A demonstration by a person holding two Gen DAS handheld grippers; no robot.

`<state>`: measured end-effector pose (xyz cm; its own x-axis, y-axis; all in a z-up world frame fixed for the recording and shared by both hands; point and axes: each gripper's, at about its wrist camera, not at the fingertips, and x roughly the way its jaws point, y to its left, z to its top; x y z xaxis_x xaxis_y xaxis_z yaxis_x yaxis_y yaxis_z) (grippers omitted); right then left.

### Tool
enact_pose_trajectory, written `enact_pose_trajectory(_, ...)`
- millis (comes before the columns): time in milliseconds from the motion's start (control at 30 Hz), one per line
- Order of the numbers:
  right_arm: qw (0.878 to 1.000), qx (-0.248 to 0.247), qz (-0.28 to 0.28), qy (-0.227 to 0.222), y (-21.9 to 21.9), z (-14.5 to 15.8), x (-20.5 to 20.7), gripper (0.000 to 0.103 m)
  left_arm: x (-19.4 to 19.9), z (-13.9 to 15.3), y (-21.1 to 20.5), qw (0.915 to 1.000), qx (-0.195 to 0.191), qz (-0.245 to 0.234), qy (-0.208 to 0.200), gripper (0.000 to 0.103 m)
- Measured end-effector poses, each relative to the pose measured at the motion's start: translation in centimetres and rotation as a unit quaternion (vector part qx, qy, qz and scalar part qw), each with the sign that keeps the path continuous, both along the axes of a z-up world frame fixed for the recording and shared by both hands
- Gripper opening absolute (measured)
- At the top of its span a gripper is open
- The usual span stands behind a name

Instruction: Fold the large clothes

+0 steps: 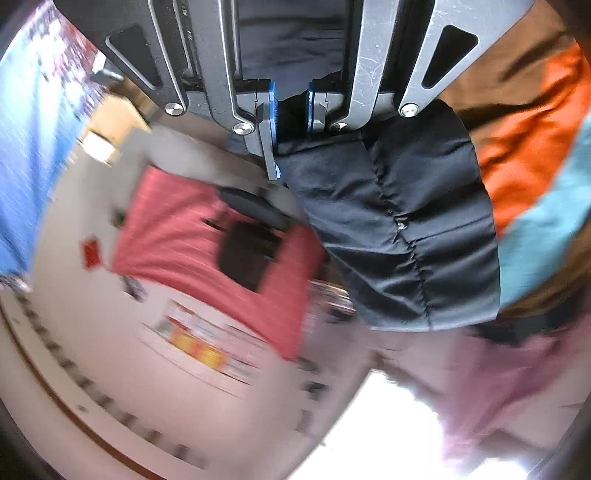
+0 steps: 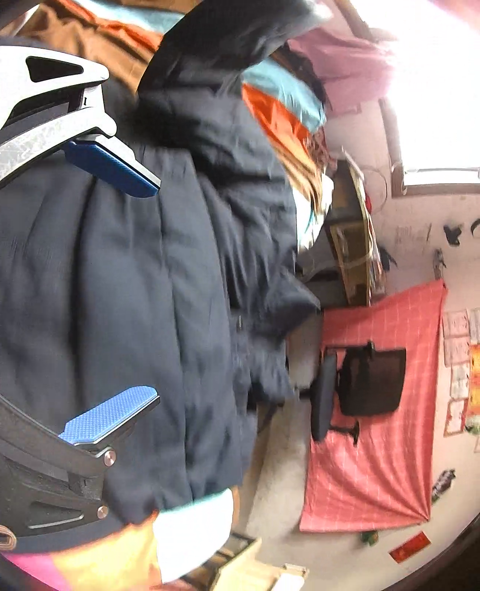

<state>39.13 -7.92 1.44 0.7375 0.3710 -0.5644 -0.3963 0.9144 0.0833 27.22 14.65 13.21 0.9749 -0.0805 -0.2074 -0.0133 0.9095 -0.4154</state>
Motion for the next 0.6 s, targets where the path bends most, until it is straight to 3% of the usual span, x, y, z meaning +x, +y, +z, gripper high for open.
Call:
enact_pose_trajectory(100, 0.999, 0.008, -0.036, 0.008, -3.7, 0.1, 0.5, 0.103, 3.0, 0.4, -4.8, 0.9958, 0.047, -0.077, 0.017, 0.009)
enact_pose_trajectory(167, 0.998, 0.018, -0.062, 0.008, -6.3, 0.3, 0.8, 0.103, 4.8, -0.1, -8.1, 0.9882, 0.075, -0.127, 0.042, 0.009)
enact_pose_trajectory(267, 0.995, 0.027, -0.093, 0.005, -9.5, 0.5, 0.9, 0.103, 7.5, -1.9, -12.2, 0.9714, 0.113, -0.19, 0.086, 0.009)
enact_pose_trajectory(433, 0.989, 0.051, -0.14, 0.007, -14.9, 0.6, 1.4, 0.103, 10.2, -6.5, -19.0, 0.9335, 0.179, -0.264, 0.163, 0.009)
enact_pose_trajectory(600, 0.983, 0.075, -0.164, 0.025, -18.5, -0.4, 2.1, 0.103, 11.1, -9.8, -21.2, 0.9125, 0.174, -0.301, 0.215, 0.014)
